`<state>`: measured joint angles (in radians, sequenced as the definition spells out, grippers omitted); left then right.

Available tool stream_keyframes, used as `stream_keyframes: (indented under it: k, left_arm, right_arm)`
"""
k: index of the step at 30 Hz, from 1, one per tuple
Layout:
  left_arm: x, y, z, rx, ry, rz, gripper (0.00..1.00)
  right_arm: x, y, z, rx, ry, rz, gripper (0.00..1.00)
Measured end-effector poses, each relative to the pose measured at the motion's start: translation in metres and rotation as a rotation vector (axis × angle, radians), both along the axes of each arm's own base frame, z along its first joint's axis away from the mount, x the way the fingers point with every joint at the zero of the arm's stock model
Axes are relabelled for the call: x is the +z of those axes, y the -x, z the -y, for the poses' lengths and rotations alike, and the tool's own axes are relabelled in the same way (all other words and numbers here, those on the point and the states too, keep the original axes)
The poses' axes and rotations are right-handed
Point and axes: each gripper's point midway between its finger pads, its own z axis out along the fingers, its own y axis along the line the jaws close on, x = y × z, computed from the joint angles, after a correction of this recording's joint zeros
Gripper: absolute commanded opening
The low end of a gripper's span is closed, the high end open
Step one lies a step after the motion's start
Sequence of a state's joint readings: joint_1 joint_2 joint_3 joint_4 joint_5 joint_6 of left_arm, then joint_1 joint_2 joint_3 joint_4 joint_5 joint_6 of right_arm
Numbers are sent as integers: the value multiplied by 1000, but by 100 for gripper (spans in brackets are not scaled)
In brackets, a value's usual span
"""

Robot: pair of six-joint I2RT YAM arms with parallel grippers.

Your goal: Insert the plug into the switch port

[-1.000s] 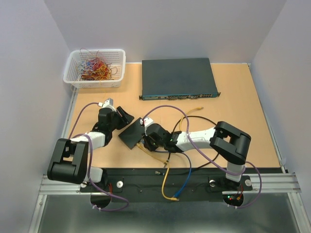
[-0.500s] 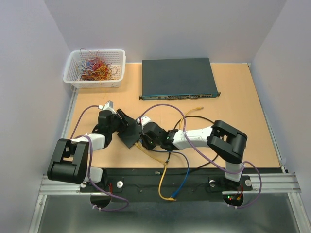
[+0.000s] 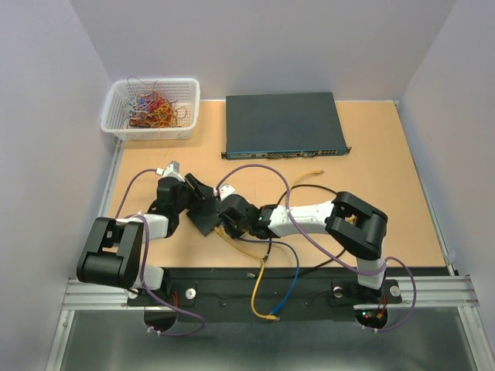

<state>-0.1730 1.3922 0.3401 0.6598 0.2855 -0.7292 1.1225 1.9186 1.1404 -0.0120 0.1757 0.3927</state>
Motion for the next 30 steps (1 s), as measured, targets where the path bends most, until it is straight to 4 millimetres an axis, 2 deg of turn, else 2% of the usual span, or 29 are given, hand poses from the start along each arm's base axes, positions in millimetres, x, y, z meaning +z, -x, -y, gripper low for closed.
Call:
stream_keyframes:
  k: [15, 25, 30]
  left_arm:
    - [4, 0, 1, 33, 29, 54, 56]
    - [4, -1, -4, 71, 33, 68, 56]
    - [4, -1, -4, 77, 34, 69, 56]
  right_arm:
    - [1, -8, 3, 6, 78, 53, 0]
    - [1, -34, 20, -5, 120, 75, 0]
    - [0, -38, 22, 26, 129, 85, 1]
